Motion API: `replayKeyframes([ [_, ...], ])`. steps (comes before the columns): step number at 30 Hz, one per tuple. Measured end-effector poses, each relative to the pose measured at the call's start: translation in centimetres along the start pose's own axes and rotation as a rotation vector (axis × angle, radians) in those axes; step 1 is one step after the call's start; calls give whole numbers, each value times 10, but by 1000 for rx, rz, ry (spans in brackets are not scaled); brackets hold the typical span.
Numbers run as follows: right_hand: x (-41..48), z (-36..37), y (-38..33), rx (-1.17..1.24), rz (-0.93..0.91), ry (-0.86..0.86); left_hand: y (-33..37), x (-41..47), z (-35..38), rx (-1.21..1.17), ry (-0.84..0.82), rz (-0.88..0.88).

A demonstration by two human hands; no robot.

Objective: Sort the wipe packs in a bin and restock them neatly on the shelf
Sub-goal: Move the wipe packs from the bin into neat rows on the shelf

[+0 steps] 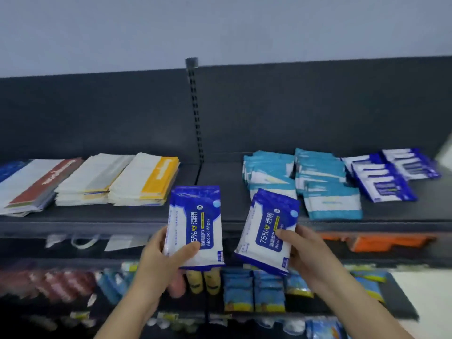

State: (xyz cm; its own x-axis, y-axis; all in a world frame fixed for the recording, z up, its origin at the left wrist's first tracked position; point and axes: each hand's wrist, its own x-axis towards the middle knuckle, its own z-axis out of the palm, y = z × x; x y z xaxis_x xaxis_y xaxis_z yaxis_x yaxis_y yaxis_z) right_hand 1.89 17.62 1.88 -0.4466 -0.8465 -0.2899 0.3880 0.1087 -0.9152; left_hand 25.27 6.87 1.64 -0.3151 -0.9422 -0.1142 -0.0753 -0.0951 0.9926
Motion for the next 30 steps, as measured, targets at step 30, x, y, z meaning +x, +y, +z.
replayKeyframes([
  [30, 69, -353, -139, 299, -303, 881, 45, 183, 476, 246, -742, 144],
])
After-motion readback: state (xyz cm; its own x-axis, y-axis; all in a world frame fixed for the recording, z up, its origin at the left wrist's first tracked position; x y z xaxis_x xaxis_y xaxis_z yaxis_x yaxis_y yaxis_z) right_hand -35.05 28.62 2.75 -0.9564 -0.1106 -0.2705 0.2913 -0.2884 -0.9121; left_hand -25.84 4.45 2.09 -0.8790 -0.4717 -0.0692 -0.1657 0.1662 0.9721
